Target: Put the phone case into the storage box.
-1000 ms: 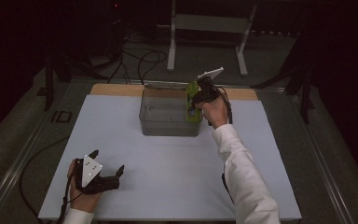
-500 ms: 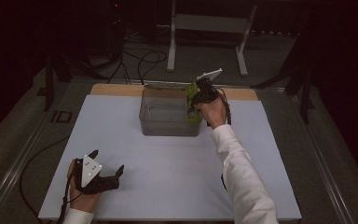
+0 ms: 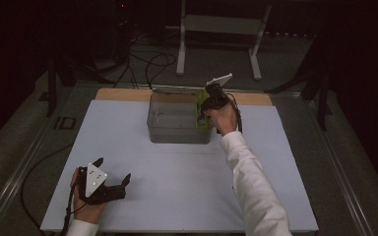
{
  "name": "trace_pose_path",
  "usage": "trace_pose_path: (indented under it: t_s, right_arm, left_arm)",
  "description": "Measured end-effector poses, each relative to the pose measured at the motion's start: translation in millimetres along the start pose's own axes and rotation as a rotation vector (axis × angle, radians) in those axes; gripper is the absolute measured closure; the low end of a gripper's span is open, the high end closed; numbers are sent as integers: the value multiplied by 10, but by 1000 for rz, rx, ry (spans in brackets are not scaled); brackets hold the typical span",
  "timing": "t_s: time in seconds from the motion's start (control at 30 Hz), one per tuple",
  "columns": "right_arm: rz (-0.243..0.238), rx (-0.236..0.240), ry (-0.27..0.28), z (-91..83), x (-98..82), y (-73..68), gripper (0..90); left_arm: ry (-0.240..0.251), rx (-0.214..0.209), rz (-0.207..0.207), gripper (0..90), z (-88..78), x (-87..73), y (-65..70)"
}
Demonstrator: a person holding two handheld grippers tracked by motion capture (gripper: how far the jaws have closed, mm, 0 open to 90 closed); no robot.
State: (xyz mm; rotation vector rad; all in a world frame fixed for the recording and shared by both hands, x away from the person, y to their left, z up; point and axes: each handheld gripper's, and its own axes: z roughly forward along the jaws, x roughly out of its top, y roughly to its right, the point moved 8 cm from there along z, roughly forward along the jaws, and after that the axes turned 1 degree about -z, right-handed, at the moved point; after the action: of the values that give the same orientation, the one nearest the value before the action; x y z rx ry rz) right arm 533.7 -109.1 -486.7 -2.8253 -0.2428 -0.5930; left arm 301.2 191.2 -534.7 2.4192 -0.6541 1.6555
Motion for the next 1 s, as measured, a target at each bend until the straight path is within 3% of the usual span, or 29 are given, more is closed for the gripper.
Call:
trace_pose_path:
  t_s: [1.0]
  right_arm:
    - [25, -12, -25, 131, -39, 21, 770]
  left_arm:
    - [-1, -1, -2, 1, 2, -2, -4]
